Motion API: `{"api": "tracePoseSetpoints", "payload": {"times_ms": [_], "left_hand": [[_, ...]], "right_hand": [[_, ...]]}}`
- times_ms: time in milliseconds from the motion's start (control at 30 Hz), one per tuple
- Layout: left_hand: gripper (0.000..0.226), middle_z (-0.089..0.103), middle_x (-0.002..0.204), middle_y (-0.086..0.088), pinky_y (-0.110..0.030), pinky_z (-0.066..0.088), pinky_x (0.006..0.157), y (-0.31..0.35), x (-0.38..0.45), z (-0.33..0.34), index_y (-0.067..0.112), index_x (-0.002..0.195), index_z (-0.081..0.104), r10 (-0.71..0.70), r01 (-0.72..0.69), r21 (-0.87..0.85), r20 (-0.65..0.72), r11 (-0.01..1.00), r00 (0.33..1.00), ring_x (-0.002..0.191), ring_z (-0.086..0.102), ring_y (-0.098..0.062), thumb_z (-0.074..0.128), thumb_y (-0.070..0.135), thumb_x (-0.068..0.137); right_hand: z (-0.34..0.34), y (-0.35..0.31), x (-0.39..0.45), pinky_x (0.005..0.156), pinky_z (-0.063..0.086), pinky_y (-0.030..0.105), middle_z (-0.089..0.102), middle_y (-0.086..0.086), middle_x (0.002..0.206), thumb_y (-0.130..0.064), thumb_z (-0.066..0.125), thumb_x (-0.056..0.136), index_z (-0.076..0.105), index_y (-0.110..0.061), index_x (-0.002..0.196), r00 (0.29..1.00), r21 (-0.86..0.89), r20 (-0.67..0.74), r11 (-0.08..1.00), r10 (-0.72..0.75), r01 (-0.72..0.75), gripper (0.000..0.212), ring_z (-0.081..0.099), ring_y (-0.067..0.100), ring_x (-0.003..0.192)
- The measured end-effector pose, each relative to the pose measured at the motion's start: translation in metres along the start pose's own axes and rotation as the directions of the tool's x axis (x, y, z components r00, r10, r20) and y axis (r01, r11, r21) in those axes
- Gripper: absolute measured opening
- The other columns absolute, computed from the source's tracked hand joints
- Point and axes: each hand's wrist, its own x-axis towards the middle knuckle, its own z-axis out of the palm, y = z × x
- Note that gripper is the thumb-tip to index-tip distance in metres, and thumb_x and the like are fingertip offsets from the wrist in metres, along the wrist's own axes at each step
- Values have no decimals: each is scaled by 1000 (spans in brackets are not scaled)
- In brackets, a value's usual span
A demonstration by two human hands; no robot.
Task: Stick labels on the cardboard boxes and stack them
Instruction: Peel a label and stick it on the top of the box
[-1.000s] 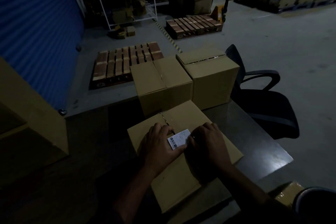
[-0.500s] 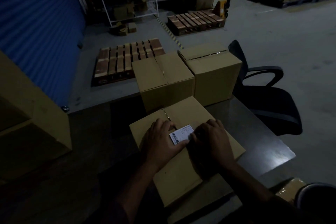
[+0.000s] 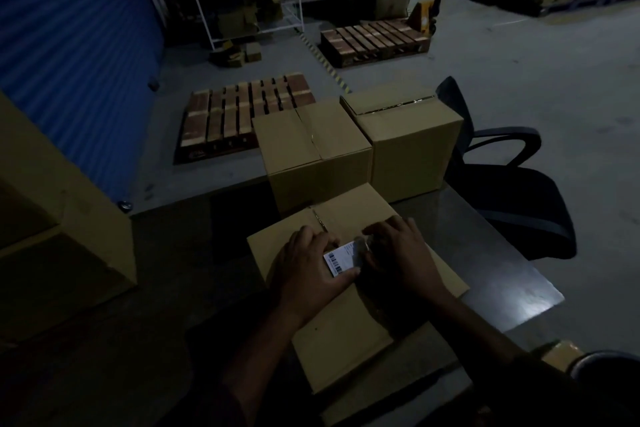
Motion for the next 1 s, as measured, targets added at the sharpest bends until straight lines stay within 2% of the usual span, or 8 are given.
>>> {"api": "tracePoseSetpoints", "payload": {"times_ms": [67, 233, 367, 500, 567, 733, 833, 1000], "left_hand": [[63, 46, 113, 14, -39, 53, 83, 0, 1, 0, 41, 117, 57, 7, -7, -2, -9, 1000, 1000, 102, 48, -8, 61, 86, 73], [63, 47, 113, 13, -40, 53, 84, 1, 0, -1, 39, 119, 61, 16, -16, -33, -16, 999, 1000, 104, 49, -9, 62, 84, 74], [62, 46, 113, 14, -39, 54, 84, 2, -1, -1, 40, 119, 61, 17, -18, -39, -17, 999, 1000, 104, 49, -8, 63, 82, 75], [59, 45, 113, 14, -40, 54, 83, 2, -2, -2, 40, 118, 61, 24, -25, -45, -16, 999, 1000, 104, 49, -8, 64, 81, 75], [56, 46, 111, 14, -39, 54, 83, 2, -2, -3, 40, 117, 61, 26, -26, -48, -16, 999, 1000, 103, 50, -8, 64, 79, 77], [53, 47, 109, 12, -39, 52, 81, 3, -1, -3, 37, 116, 63, 28, -30, -44, -34, 999, 999, 100, 50, -11, 58, 77, 82], [52, 47, 107, 11, -39, 51, 80, 4, 0, -3, 35, 114, 65, 30, -32, -54, -48, 998, 998, 99, 50, -11, 56, 77, 84], [54, 48, 107, 10, -41, 52, 80, 5, 0, -3, 34, 114, 65, 27, -29, -52, -38, 998, 999, 99, 50, -12, 53, 77, 85]], "right_hand": [[-2, 1, 8, 88, 42, 37, 57, -6, 122, -52, 62, 89, 65, -37, 119, 999, -4, 19, 999, -37, 37, 34, 45, 17, 112], [-6, 2, 14, 78, 32, 33, 55, -4, 111, -57, 54, 88, 68, -38, 114, 995, -40, 41, 995, -95, 96, 35, 44, 18, 104], [-2, 4, 16, 79, 30, 33, 55, -5, 112, -52, 64, 89, 67, -36, 113, 995, -53, 41, 994, -94, 96, 29, 44, 17, 106], [-1, 5, 24, 83, 33, 33, 54, -2, 122, -51, 62, 89, 64, -30, 119, 990, -70, 113, 993, -87, 95, 37, 43, 19, 113], [-2, 3, 29, 84, 29, 33, 53, -1, 122, -51, 61, 87, 64, -27, 119, 988, -65, 128, 994, -85, 93, 39, 43, 20, 115], [1, 4, 36, 84, 28, 33, 51, 1, 120, -64, 44, 80, 61, -24, 117, 978, -116, 195, 988, -81, 105, 57, 41, 20, 113], [4, 5, 37, 82, 27, 34, 51, 2, 117, -68, 34, 74, 61, -22, 115, 978, -118, 188, 987, -87, 110, 67, 42, 22, 111], [5, 6, 36, 82, 24, 34, 52, 4, 114, -67, 34, 74, 62, -19, 110, 981, -78, 159, 989, -110, 123, 67, 44, 23, 108]]}}
